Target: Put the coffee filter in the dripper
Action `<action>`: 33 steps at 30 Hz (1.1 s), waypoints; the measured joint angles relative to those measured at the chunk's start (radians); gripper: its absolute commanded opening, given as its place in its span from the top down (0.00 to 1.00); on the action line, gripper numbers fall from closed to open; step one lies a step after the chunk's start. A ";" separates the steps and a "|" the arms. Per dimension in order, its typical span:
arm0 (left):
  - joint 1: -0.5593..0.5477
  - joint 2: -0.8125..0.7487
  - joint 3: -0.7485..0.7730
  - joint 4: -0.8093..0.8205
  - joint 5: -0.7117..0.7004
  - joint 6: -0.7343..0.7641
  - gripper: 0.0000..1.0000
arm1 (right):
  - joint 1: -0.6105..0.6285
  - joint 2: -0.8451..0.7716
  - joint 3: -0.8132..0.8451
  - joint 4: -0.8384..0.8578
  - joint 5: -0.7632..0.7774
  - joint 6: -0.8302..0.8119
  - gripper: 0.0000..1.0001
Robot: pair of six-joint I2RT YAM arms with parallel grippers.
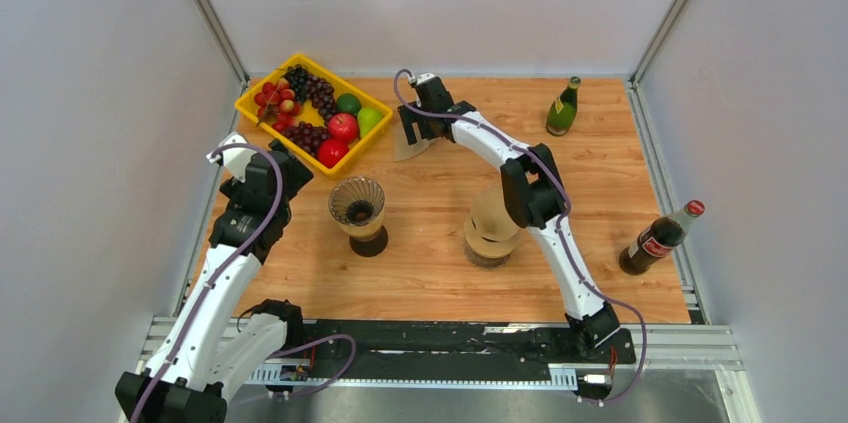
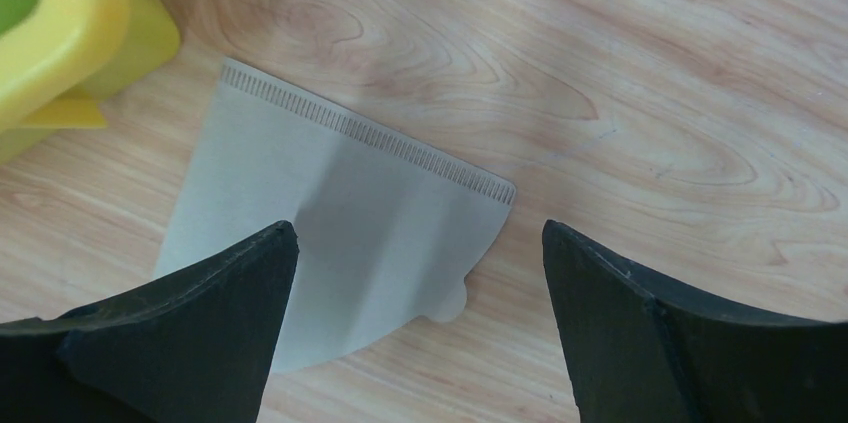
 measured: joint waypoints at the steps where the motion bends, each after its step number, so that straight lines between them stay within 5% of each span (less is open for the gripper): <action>1: 0.000 -0.002 0.000 0.005 -0.001 0.000 0.00 | 0.000 0.010 0.002 0.006 0.002 -0.003 0.06; 8: 0.000 0.003 -0.001 0.019 -0.001 0.001 0.00 | 0.010 0.042 0.013 0.055 0.015 -0.027 0.17; 26: 0.000 0.006 -0.001 0.023 0.002 0.003 0.00 | 0.058 0.033 -0.033 0.129 0.043 -0.044 0.90; 33: 0.000 0.006 0.000 0.056 0.116 0.058 0.00 | 0.059 -0.051 -0.110 0.082 0.047 -0.024 0.98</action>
